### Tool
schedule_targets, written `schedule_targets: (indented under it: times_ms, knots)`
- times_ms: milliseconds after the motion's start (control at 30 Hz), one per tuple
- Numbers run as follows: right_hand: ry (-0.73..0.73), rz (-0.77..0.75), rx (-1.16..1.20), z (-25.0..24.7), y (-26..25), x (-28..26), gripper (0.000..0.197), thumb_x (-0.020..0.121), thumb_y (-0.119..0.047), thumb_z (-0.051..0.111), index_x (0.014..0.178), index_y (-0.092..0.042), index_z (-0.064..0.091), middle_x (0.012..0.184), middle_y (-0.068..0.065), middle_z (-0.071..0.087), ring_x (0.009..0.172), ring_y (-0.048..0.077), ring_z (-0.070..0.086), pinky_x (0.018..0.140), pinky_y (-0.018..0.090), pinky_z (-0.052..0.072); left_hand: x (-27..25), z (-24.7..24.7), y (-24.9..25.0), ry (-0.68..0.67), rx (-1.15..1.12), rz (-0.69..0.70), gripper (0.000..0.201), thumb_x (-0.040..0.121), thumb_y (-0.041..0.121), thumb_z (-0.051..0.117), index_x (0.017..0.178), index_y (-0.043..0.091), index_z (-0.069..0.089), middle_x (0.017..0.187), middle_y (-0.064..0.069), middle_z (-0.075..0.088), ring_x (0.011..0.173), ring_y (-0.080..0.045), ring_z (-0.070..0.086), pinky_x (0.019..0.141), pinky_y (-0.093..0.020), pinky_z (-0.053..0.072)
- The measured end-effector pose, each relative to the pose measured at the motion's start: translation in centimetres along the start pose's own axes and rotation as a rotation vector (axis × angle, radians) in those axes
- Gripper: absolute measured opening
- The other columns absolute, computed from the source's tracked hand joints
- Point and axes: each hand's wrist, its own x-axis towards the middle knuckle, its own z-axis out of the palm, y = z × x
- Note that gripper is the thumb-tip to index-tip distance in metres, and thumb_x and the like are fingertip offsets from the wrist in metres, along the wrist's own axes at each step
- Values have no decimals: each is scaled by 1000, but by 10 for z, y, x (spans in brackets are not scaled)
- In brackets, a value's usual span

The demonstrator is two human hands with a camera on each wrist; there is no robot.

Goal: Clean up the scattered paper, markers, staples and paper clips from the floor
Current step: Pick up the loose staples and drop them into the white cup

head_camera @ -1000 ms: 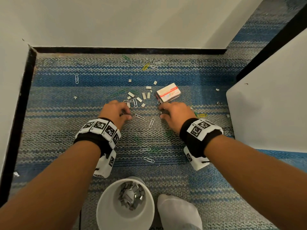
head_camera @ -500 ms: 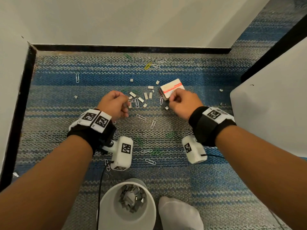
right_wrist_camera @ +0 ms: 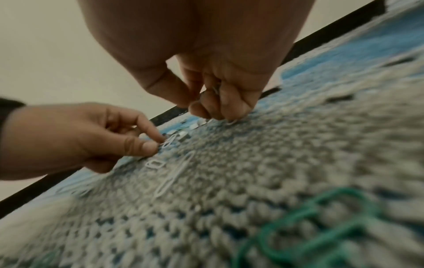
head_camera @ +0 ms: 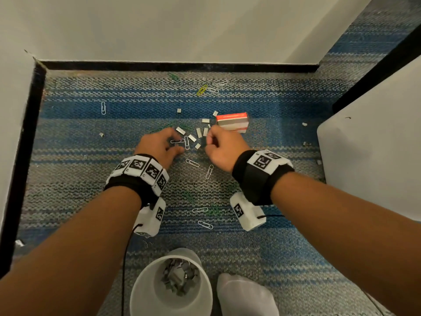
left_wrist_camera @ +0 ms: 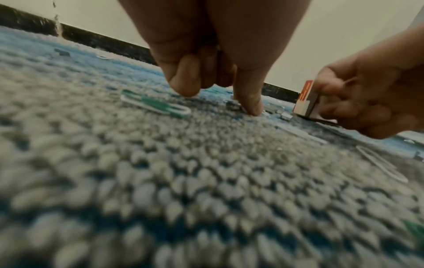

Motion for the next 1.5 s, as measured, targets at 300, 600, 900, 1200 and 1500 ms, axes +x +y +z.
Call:
schedule_targets:
  times_ms: [300, 600, 900, 1200, 1500]
  knots:
    - [6, -106, -242, 3, -7, 20, 13, 88, -28, 57, 89, -15, 59, 93, 6, 62, 89, 23, 55, 71, 25, 35, 9, -7, 0, 79, -241, -117, 28, 94, 33, 44, 75, 13, 50, 63, -3, 47, 60, -20, 42, 56, -28, 30]
    - [-184, -187, -379, 0, -1, 19, 21, 87, -30, 62, 101, -14, 59, 105, 10, 59, 99, 29, 55, 82, 33, 45, 22, 1, 8, 54, -600, -332, 15, 91, 23, 42, 78, 21, 49, 66, -4, 49, 55, -21, 41, 56, -32, 36]
    - [-156, -180, -375, 2, 7, 3, 16, 84, -28, 62, 94, -16, 61, 97, 10, 65, 92, 28, 60, 81, 36, 51, 27, -1, 6, 115, 4, 43, 30, 80, 32, 69, 103, 14, 67, 106, -13, 64, 95, -29, 59, 83, -36, 46]
    - [-219, 324, 851, -13, -29, 5, 19, 83, -2, 36, 70, -13, 44, 60, 6, 48, 50, 18, 41, 45, 23, 33, 12, -28, 1, -14, -208, -39, 25, 82, 10, 42, 57, 11, 45, 56, -9, 40, 54, -23, 37, 54, -31, 31]
    - [-528, 142, 903, 9, -59, -76, 35, 86, 13, 29, 80, -11, 53, 67, 6, 51, 50, 14, 47, 44, 20, 39, -115, -76, -1, -335, -643, 225, 18, 62, 34, 48, 49, 20, 48, 47, 7, 36, 44, -4, 32, 45, -19, 27]
